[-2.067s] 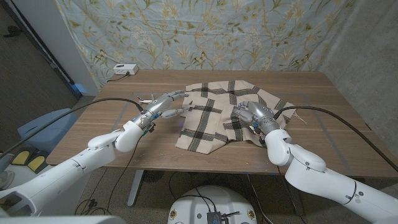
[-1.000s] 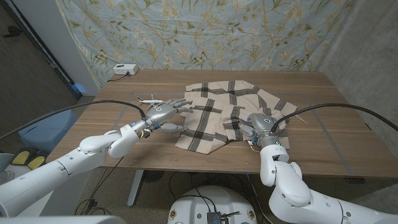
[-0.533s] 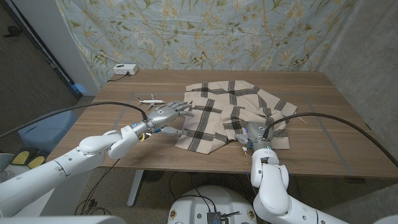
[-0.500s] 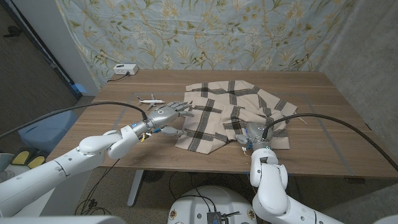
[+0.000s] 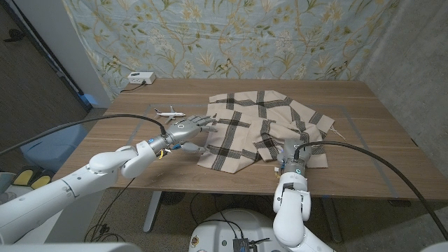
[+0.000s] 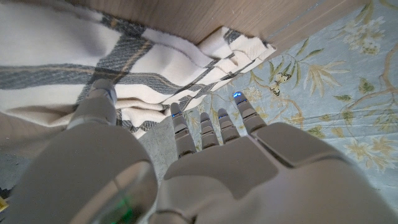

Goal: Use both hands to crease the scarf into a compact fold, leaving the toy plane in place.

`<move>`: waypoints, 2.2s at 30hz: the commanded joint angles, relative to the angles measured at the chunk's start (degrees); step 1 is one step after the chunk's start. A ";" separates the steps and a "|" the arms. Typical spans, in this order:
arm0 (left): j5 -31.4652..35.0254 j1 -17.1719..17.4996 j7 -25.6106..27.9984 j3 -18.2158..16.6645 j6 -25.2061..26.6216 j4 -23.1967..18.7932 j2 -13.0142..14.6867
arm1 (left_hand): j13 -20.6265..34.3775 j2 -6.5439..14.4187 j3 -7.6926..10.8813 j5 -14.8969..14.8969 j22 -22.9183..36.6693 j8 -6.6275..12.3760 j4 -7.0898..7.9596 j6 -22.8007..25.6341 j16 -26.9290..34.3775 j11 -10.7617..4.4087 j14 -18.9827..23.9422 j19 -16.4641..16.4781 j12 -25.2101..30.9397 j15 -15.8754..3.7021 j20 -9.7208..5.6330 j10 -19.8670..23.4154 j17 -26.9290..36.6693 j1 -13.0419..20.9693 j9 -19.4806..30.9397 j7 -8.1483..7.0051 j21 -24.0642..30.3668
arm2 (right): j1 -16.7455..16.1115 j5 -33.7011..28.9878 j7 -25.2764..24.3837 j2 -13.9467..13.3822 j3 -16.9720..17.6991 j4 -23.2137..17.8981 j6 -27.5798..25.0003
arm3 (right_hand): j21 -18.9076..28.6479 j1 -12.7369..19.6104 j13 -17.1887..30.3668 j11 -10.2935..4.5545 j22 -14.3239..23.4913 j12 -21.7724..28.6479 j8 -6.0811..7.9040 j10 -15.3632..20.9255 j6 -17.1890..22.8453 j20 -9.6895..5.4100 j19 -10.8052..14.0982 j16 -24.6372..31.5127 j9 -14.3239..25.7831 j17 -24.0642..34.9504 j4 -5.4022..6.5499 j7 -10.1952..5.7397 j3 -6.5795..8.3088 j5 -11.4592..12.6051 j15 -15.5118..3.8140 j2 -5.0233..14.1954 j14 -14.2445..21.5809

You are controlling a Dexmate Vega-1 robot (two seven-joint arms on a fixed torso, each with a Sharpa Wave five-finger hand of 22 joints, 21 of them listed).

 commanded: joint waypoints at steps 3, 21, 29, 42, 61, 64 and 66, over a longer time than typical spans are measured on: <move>-1.55 -1.85 -3.85 1.55 -2.37 1.36 -0.61 | 0.27 -0.56 -1.09 0.48 0.22 -0.43 0.37 -0.66 0.09 0.32 -0.88 -0.43 -0.16 0.73 0.42 -0.97 0.10 -0.60 0.32 0.27 -0.36 | -0.37 3.51 -34.48 1.36 1.73 3.68 -0.23 | 0.98 1.34 1.46 -0.33 0.39 1.49 1.07 0.69 0.52 0.02 0.52 0.90 1.03 1.92 0.47 0.45 -0.44 0.65 -6.04 0.25 0.41; 8.21 2.29 -5.49 0.51 1.68 -6.95 4.47 | 0.30 -1.92 -3.53 1.70 0.27 -0.34 0.19 0.32 -0.08 0.92 -2.93 -1.61 -0.25 2.27 1.29 -2.33 0.18 -0.36 0.36 0.37 -1.22 | 1.60 6.69 -35.77 -0.25 -0.65 3.13 -0.17 | 1.89 1.51 3.80 -0.32 0.65 3.13 1.73 -0.09 0.27 0.15 0.15 0.19 2.32 3.71 1.53 0.63 -0.61 0.90 -6.12 0.54 -0.28; 17.12 2.91 1.28 2.93 8.33 -4.12 1.81 | 0.30 -1.04 -4.47 2.49 0.30 -0.47 0.20 0.33 0.59 -0.43 -1.58 -0.59 0.49 0.71 0.64 -0.85 0.14 0.47 0.42 0.15 -1.05 | 2.05 7.50 -36.28 -1.06 -1.40 2.31 -0.19 | 2.20 1.55 4.52 -0.35 0.69 3.61 1.76 -0.37 0.23 0.19 0.02 -0.16 2.38 4.18 1.77 0.64 -0.62 0.95 -6.11 0.52 -0.30; 15.91 -1.26 -4.36 7.17 7.46 -0.01 -0.85 | 0.16 4.31 -5.14 3.76 0.35 3.25 0.97 14.01 0.92 -3.21 0.16 1.19 1.97 -1.01 -0.73 4.35 -0.01 4.59 0.41 2.00 -1.18 | 1.99 7.28 -37.32 -1.65 -1.42 1.42 -0.63 | 2.73 1.69 5.61 -0.36 0.72 4.39 1.80 -0.66 0.40 0.28 -0.06 -0.66 2.25 4.92 2.04 0.72 -0.59 1.01 -6.15 0.46 -0.14; -3.86 1.50 17.03 2.21 1.55 4.34 -2.98 | 0.89 20.63 5.82 -1.07 1.26 10.64 7.34 27.47 1.79 -3.77 7.38 6.06 1.64 -4.48 -2.46 14.45 1.26 17.75 8.87 8.24 1.40 | 0.04 14.27 -49.25 0.85 2.23 1.91 -4.12 | 3.13 1.53 7.31 -0.87 0.73 5.20 1.91 -1.92 -0.65 -0.54 -1.50 -2.20 2.93 5.80 2.63 0.18 -0.58 1.05 -6.15 0.38 -0.69; -14.04 3.14 17.93 -1.83 -4.00 3.55 -2.45 | 1.05 20.60 7.14 -0.60 1.40 12.31 8.13 27.58 1.73 -3.70 7.51 5.88 1.63 -4.65 -2.64 14.92 1.33 18.06 10.82 9.29 1.62 | -1.46 19.03 -56.71 2.63 4.90 1.13 -5.00 | 3.24 1.47 7.63 -1.05 0.74 5.46 2.03 -1.85 -0.84 -0.64 -1.68 -2.38 3.22 5.99 2.77 0.10 -0.61 1.07 -6.17 0.40 -0.63; -15.74 3.71 17.57 -3.09 -5.32 3.40 -2.61 | 1.11 20.61 7.71 -0.46 1.45 12.95 8.41 27.42 1.70 -3.50 7.49 5.76 1.71 -4.69 -2.51 15.32 1.37 18.20 11.65 9.44 1.70 | -1.79 21.07 -59.23 2.75 5.44 0.71 -5.13 | 3.24 1.39 7.81 -1.15 0.75 5.55 2.09 -1.98 -0.98 -0.72 -1.94 -2.56 3.40 6.06 2.88 0.00 -0.63 1.10 -6.15 0.42 -0.71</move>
